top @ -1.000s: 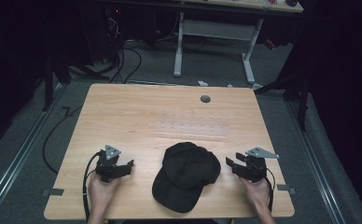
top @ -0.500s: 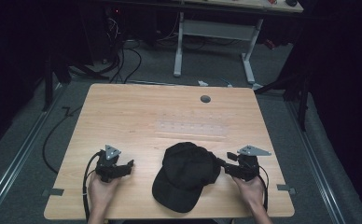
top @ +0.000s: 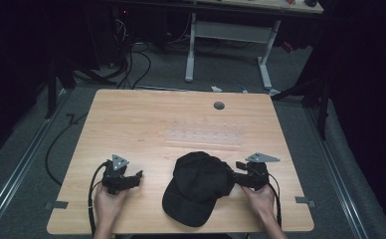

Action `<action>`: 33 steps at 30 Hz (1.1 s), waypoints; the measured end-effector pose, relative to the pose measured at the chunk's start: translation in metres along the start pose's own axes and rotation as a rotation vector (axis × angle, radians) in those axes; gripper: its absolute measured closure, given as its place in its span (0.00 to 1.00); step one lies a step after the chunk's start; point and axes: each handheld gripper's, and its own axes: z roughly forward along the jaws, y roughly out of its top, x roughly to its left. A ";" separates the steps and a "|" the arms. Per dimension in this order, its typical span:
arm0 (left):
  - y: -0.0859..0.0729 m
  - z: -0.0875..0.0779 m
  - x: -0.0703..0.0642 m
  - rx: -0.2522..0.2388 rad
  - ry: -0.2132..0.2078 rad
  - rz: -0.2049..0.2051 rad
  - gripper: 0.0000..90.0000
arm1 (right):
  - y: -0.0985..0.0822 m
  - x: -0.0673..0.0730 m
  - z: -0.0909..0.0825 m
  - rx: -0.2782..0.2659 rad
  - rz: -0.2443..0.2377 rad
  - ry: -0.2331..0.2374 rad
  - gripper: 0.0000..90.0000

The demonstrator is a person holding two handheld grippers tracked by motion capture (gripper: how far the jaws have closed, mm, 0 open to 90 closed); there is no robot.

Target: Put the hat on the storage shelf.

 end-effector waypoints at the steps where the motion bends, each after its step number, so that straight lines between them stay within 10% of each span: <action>1: 0.000 0.000 0.000 0.000 0.000 0.000 0.28 | -0.001 0.000 0.001 0.005 0.007 0.001 0.50; 21: 0.000 0.000 0.000 -0.002 0.001 -0.002 0.28 | -0.012 0.006 0.023 0.091 -0.003 -0.013 0.66; 25: 0.000 0.000 0.000 -0.002 0.001 -0.002 0.28 | -0.015 0.013 0.025 0.080 -0.093 -0.058 0.70; 33: 0.000 0.000 0.000 -0.003 0.001 -0.002 0.28 | -0.014 0.015 0.025 0.083 -0.108 -0.070 0.84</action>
